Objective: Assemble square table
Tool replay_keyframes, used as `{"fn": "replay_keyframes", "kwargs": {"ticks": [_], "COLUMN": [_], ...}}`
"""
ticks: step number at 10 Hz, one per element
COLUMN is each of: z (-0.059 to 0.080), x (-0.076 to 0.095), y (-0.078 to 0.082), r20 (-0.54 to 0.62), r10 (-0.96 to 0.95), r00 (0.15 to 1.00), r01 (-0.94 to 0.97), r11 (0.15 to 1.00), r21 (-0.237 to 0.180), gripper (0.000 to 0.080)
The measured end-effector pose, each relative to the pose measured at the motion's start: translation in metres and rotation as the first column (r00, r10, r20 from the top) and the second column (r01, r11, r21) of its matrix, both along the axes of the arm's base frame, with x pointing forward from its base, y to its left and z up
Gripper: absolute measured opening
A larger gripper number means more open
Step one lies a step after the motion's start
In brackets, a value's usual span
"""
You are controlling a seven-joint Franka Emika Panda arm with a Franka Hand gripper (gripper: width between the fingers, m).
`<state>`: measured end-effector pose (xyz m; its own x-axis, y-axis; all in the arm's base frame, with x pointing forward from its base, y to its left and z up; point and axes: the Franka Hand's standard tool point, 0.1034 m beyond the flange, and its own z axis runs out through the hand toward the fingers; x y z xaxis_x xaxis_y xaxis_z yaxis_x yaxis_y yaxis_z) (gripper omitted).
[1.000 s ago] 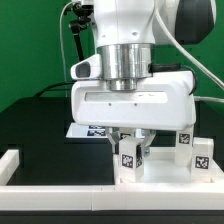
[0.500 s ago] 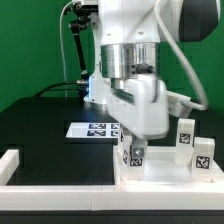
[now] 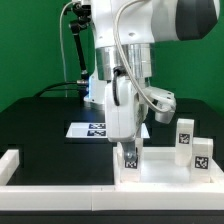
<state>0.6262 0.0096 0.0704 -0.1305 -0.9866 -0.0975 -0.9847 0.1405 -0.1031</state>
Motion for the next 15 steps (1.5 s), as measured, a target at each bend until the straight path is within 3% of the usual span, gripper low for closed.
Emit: {"fn": "replay_keyframes", "kwargs": {"ticks": [1,2,3,6,7,8,9,10,11,12,13,14,15], "z": [0.000,0.001,0.002,0.001,0.002,0.005,0.004,0.003,0.003,0.002,0.002,0.002,0.001], "x": [-0.001,0.002,0.003,0.003,0.004,0.006,0.005,0.003,0.003,0.003,0.003,0.003,0.002], "y": [0.004,0.003,0.002,0.000,-0.001,-0.001,0.000,0.000,-0.003,-0.003,-0.004,-0.004,-0.007], "r20": [0.006,0.034,0.038,0.026,0.017,-0.013,-0.041,-0.055,-0.060,-0.053,-0.054,-0.050,-0.035], "r10": [0.128,0.352,0.499,0.645,0.735,0.876,0.947,0.974,0.974,0.962,0.963,0.957,0.910], "r00": [0.992,0.935,0.866,0.764,0.677,0.483,0.317,0.219,0.218,0.268,0.265,0.287,0.414], "r01": [-0.128,-0.349,-0.494,-0.637,-0.725,-0.860,-0.930,-0.956,-0.953,-0.941,-0.942,-0.937,-0.892], "r11": [0.992,0.934,0.864,0.760,0.672,0.471,0.302,0.203,0.199,0.250,0.247,0.269,0.397], "r21": [-0.025,-0.072,-0.100,-0.130,-0.151,-0.197,-0.210,-0.211,-0.231,-0.226,-0.226,-0.225,-0.216], "gripper": [0.0587,0.0587,0.0640,0.0649,0.0649,0.0649,0.0649,0.0649,0.0649,0.0563,0.0427,0.0427,0.0291]}}
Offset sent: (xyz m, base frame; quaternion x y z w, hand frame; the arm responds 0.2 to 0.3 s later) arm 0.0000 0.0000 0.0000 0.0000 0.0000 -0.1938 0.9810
